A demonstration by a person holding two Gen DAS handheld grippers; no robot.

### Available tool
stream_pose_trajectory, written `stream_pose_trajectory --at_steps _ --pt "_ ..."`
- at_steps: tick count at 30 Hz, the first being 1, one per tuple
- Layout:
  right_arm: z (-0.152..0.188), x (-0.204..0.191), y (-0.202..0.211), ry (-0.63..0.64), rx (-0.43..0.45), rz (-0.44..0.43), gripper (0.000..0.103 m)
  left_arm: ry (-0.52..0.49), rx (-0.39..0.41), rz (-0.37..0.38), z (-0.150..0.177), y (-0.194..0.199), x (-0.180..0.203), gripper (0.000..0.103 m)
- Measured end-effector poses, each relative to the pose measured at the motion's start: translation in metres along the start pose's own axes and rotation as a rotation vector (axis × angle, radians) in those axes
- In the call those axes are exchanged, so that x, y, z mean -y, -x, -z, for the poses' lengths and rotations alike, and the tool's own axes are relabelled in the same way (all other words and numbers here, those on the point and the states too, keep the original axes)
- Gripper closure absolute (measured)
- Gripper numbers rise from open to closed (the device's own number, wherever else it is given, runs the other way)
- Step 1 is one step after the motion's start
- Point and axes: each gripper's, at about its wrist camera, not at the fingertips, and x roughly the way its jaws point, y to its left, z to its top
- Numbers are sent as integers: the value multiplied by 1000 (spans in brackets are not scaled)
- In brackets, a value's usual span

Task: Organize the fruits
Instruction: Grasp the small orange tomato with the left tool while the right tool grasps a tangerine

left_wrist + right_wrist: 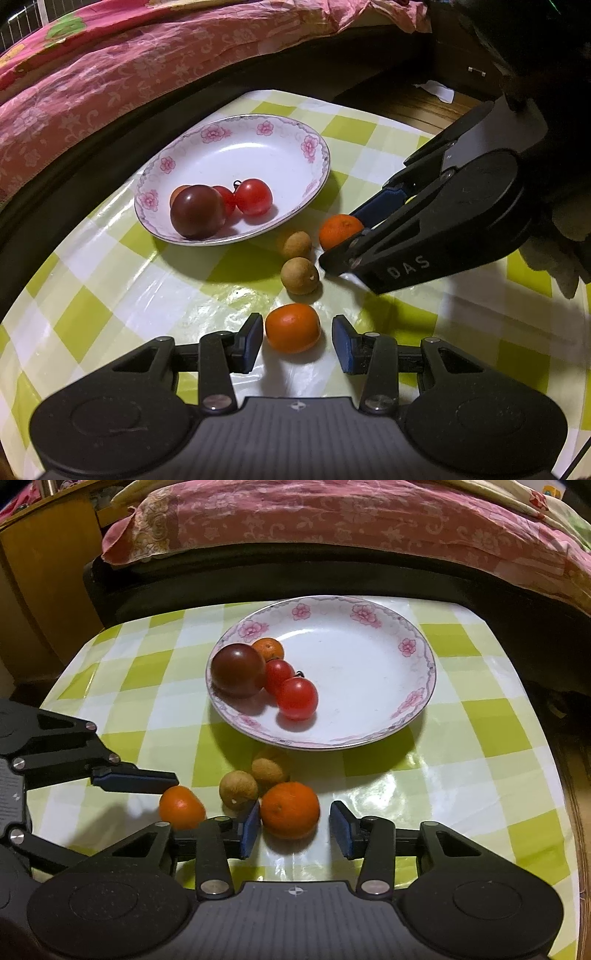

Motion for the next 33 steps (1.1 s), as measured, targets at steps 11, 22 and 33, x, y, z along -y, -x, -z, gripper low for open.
stream_pose_trajectory --at_steps 11,22,33 --pt "0 -1 1 5 -16 15 73 6 -7 -15 -1 -5 0 62" --pt "6 -5 13 40 -47 12 73 -19 -11 5 4 6 1 63" --pt "9 -10 11 71 -60 13 73 -34 -17 -7 9 3 2 63"
